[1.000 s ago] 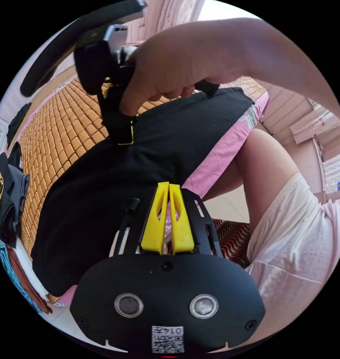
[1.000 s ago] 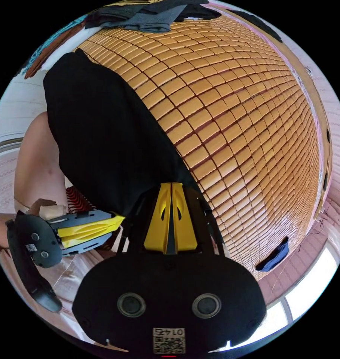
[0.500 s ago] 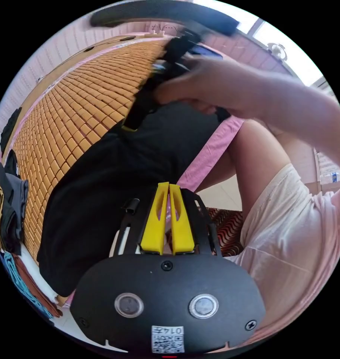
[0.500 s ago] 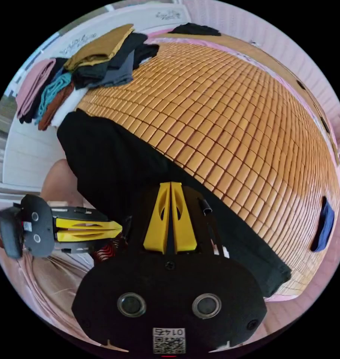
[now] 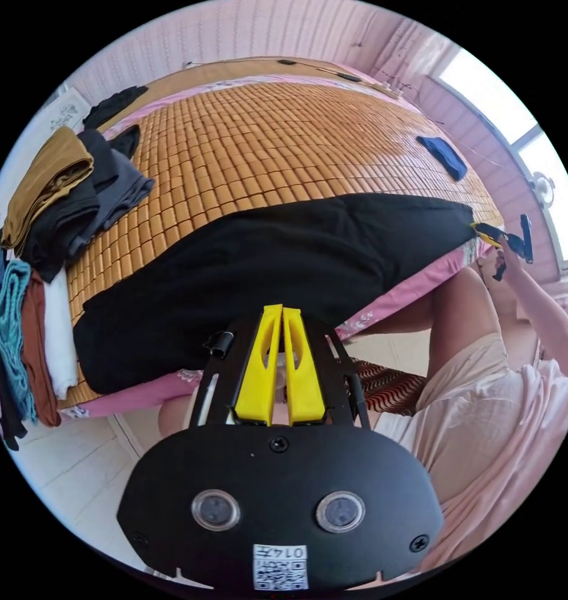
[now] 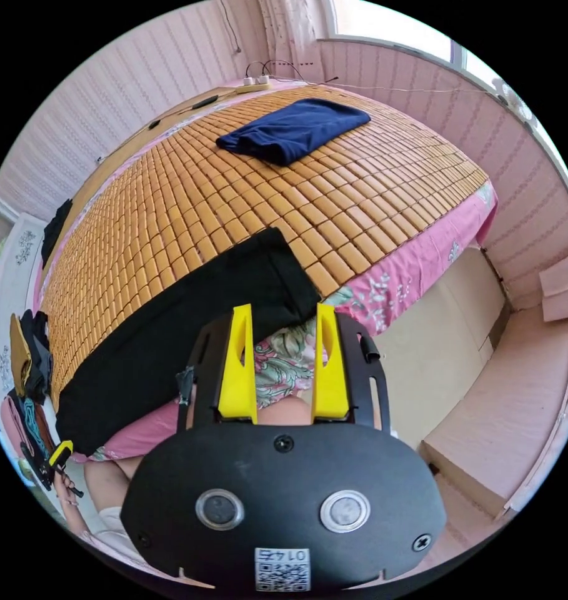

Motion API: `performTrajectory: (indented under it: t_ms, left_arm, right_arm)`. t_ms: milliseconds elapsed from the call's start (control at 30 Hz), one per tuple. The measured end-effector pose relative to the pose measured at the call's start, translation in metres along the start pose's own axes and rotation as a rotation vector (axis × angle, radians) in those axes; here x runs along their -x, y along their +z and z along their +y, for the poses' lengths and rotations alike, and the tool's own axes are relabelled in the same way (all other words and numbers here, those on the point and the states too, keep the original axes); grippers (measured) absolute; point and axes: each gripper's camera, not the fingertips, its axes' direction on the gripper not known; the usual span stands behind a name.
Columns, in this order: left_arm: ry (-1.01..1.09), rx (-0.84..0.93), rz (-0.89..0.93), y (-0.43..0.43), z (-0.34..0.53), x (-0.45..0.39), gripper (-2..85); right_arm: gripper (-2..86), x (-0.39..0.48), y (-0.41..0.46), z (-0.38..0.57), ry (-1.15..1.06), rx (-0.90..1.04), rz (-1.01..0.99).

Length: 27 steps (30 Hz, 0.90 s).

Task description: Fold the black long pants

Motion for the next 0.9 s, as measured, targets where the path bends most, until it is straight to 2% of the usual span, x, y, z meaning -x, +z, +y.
performTrajectory:
  t_ms: [200,267,400,433,567,800,900]
  left_arm:
    - [-0.096,0.069,-0.037,0.019,-0.006,0.027,-1.0]
    - [-0.116,0.114,-0.017,0.037,-0.007,0.031,-1.0]
    - [-0.103,0.090,-0.033,0.036,-0.006,0.034,-1.0]
    - [-0.106,0.090,-0.029,0.036,-0.006,0.037,-1.0]
    - [-0.096,0.083,0.011,0.032,-0.009,0.041,-1.0]
    - [0.085,0.038,0.243,0.046,-0.036,-0.022,-1.0]
    - [0.207,-0.001,0.341,0.050,-0.053,-0.068,-1.0]
  right_arm:
    - [11.2,-0.030,0.004,0.014,-0.033,-0.004,0.055]
    - [4.8,-0.044,0.005,0.022,-0.081,0.001,-0.059]
    - [3.2,-0.071,0.006,0.029,-0.045,-0.015,-0.100]
    - [3.0,-0.085,0.003,0.030,-0.009,-0.032,-0.162]
    - [2.4,-0.136,-0.039,0.028,0.066,-0.215,-0.427]
    - [2.4,-0.167,-0.156,0.011,-0.055,-0.532,-0.431]
    - [2.5,-0.144,-0.206,0.015,-0.206,-0.633,-0.463]
